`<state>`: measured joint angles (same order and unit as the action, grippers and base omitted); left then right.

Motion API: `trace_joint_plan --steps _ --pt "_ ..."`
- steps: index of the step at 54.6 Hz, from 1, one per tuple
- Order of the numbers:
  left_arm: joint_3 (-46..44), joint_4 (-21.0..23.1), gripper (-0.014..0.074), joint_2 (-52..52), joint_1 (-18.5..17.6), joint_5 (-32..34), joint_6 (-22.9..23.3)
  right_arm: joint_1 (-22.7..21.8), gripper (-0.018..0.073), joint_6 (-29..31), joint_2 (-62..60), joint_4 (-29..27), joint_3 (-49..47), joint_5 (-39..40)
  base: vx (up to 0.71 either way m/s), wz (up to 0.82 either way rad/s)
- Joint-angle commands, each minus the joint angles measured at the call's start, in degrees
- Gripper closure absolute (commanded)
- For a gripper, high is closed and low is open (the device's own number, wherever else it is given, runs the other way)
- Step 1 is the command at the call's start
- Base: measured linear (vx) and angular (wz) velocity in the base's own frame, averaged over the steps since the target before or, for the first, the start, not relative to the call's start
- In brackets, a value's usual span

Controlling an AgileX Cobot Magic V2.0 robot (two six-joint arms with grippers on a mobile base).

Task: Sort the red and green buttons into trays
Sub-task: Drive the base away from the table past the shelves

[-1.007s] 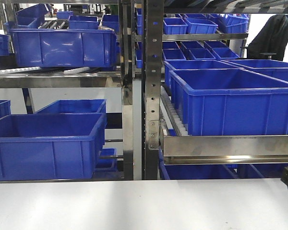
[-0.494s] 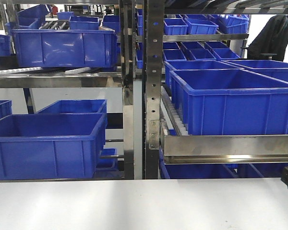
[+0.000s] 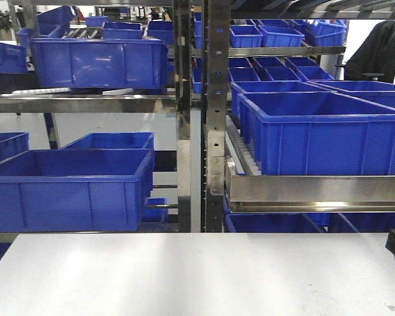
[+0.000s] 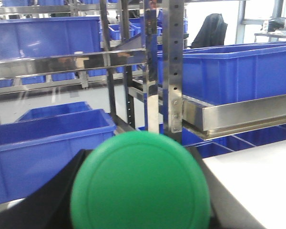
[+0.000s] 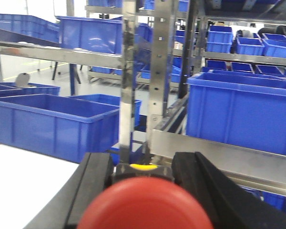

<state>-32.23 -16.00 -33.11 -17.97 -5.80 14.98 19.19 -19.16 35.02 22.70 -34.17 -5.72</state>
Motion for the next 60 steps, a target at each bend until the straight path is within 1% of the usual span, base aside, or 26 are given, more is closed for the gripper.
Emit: trace_joint_plan --steps 1,40,60 --pt "-1.76 0.39 0.0596 0.07 -0.2 4.89 0.53 0.12 0.0568 0.09 -0.11 0.43 -1.96 5.04 -0.16 0.19" --pt "-1.76 0.39 0.0596 0.07 -0.2 4.89 0.53 0.12 0.0568 0.09 -0.11 0.43 -1.96 4.98 -0.17 0.24" --pt "-1.76 0.39 0.0596 0.07 -0.2 4.89 0.53 0.12 0.0568 0.09 -0.11 0.43 -1.96 4.98 -0.08 0.25"
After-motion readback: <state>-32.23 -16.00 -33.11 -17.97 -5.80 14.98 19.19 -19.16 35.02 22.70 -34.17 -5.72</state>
